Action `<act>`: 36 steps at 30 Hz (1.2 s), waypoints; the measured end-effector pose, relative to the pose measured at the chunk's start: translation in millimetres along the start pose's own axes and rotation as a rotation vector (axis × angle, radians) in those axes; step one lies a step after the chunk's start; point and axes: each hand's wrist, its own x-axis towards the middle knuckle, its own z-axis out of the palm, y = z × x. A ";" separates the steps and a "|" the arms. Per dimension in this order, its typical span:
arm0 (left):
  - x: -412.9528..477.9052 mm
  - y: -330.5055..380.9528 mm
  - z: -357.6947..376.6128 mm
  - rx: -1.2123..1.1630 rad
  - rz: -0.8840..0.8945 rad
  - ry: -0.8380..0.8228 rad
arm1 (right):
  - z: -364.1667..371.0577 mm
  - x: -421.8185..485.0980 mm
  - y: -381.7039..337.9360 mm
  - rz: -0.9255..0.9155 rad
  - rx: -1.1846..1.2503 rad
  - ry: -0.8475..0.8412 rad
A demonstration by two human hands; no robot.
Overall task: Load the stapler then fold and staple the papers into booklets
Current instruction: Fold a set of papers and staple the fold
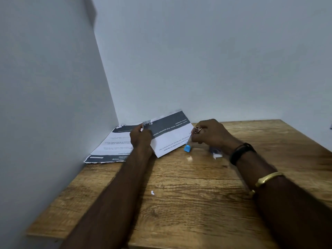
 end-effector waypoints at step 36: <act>-21.2 -10.6 13.0 -0.122 0.207 -0.119 | 53.5 44.0 -49.2 -0.127 0.775 -0.182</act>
